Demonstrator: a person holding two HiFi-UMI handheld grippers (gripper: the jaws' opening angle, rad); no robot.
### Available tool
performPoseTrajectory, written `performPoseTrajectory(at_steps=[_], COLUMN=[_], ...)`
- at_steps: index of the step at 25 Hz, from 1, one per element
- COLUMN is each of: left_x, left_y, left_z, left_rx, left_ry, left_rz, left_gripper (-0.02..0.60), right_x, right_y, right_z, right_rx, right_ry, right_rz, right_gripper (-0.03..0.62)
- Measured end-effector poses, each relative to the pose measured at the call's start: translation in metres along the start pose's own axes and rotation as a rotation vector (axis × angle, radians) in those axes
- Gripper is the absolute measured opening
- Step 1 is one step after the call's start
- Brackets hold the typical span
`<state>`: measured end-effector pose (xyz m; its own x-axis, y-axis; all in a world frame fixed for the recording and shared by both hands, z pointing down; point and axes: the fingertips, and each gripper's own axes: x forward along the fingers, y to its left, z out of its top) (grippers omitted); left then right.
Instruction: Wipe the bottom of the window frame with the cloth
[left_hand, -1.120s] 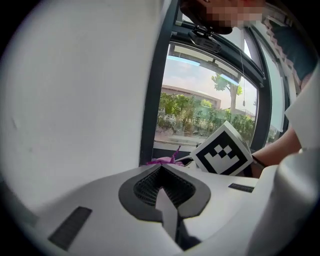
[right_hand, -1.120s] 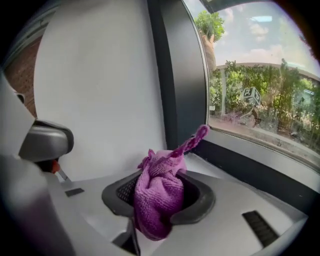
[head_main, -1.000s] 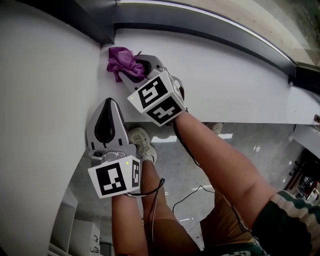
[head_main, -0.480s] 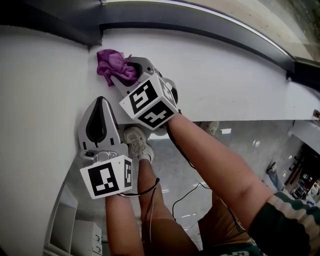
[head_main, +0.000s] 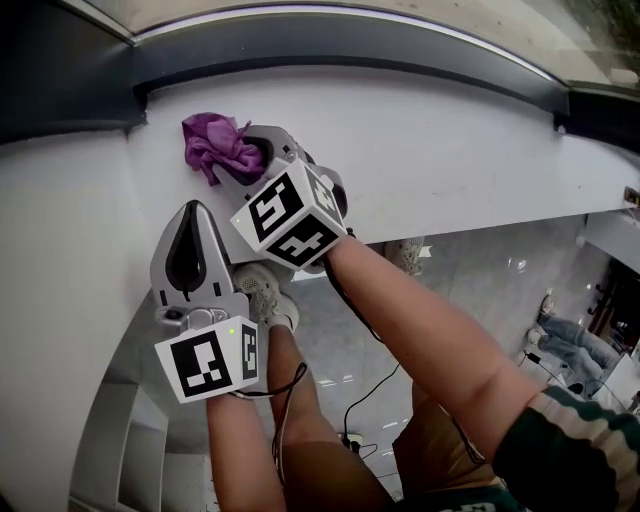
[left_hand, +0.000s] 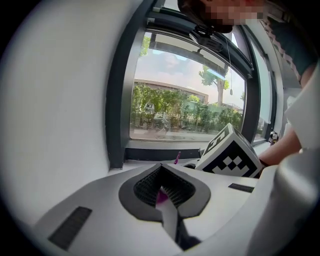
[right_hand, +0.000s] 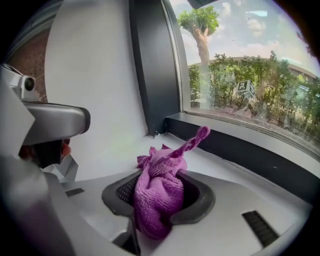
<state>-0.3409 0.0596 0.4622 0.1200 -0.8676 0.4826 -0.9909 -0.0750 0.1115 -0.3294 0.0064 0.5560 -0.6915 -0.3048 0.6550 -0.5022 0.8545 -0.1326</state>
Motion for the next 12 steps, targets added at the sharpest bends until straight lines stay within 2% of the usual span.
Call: performPoseTrajectory(at_steps=[12], left_x=[0.024], left_y=[-0.076], left_z=[0.014], left_rx=[0.047], left_ry=[-0.005], left_rz=[-0.101], left_gripper=[0.003], right_x=[-0.051], right_y=[-0.049], right_z=[-0.036], right_rx=[0.046], right_ry=[0.005], right_rz=[-0.059], right_gripper=[0.152])
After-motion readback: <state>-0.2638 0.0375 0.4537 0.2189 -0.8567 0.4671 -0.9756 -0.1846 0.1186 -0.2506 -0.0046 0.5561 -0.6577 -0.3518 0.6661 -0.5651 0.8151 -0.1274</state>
